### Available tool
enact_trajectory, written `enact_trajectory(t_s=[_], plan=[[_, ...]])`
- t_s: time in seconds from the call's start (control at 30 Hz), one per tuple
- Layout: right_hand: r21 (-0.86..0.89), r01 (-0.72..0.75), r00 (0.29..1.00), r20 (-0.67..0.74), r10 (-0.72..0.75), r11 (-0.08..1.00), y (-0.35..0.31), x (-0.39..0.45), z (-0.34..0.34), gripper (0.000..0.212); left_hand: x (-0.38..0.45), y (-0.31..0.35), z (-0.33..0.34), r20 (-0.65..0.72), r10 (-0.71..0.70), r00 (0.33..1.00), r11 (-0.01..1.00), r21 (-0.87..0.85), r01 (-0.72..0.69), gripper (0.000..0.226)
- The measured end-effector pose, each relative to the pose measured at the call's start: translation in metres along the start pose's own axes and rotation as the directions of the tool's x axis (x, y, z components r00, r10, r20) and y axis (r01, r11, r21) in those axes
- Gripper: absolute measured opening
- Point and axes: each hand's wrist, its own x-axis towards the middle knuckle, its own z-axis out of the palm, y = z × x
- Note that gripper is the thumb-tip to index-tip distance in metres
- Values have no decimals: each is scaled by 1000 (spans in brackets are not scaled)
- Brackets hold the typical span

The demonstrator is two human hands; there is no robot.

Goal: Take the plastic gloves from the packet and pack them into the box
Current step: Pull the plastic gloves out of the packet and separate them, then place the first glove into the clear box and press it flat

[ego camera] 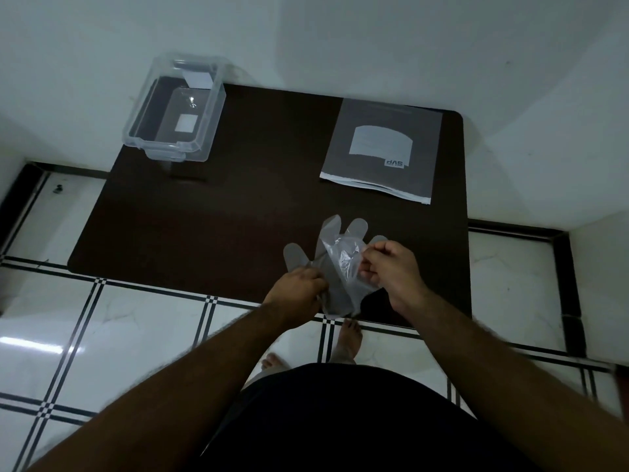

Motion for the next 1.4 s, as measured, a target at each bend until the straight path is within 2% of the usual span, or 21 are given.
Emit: enact_trajectory(t_s=[0.17,0.33,0.43,0.53,0.63,0.73,0.8,0.87,0.9,0.97,1.03,1.1,1.13,1.2,1.27,1.33,1.4], plan=[[-82,32,999,-15,-34,996,-22,4,-16,7,3,1,-4,27,-9,1000,1000,-6,9,29],[-194,68,997,35,-62,979,-40,4,-29,9,18,12,-20,-57,-15,998,998,-68,11,24],[-234,99,995,52,-90,967,-49,4,-35,9,37,19,-28,43,42,998,999,-23,-41,30],[-266,146,989,48,-138,953,-62,5,-42,11,51,23,-28,169,84,982,987,118,-105,35],[-313,214,977,46,-210,925,-77,4,-48,11,57,24,-26,195,91,977,972,195,-130,34],[-322,269,963,67,-261,908,-96,3,-56,9,60,26,-30,217,80,973,972,201,-125,34],[-342,294,956,89,-280,892,-111,4,-59,7,62,28,-38,250,27,968,994,99,-54,31],[-390,331,943,113,-312,859,-129,4,-61,7,67,31,-53,199,-67,978,990,-109,90,22],[-418,354,935,127,-333,836,-139,4,-63,8,71,31,-64,131,-126,983,963,-223,153,19],[-460,409,912,172,-373,788,-163,3,-67,10,81,32,-93,-64,-237,969,886,-423,189,20],[-480,473,881,249,-402,739,-194,-2,-72,9,91,39,-137,-221,-317,922,732,-675,90,33],[-494,543,839,352,-416,679,-228,-12,-77,8,97,49,-191,-277,-227,934,526,-842,-122,54],[-496,583,810,411,-418,643,-246,-19,-80,7,99,55,-218,-290,-120,950,476,-856,-201,64],[-498,664,743,521,-420,557,-281,-34,-86,6,103,66,-266,-271,110,956,460,-839,-291,80],[-488,726,683,590,-430,484,-313,-49,-91,7,106,76,-302,-226,287,931,440,-832,-338,86],[-476,766,639,631,-439,432,-342,-62,-93,8,108,86,-329,-200,370,907,419,-835,-355,83],[-469,788,614,642,-459,398,-365,-72,-95,10,109,95,-347,-225,355,907,451,-809,-377,72]])
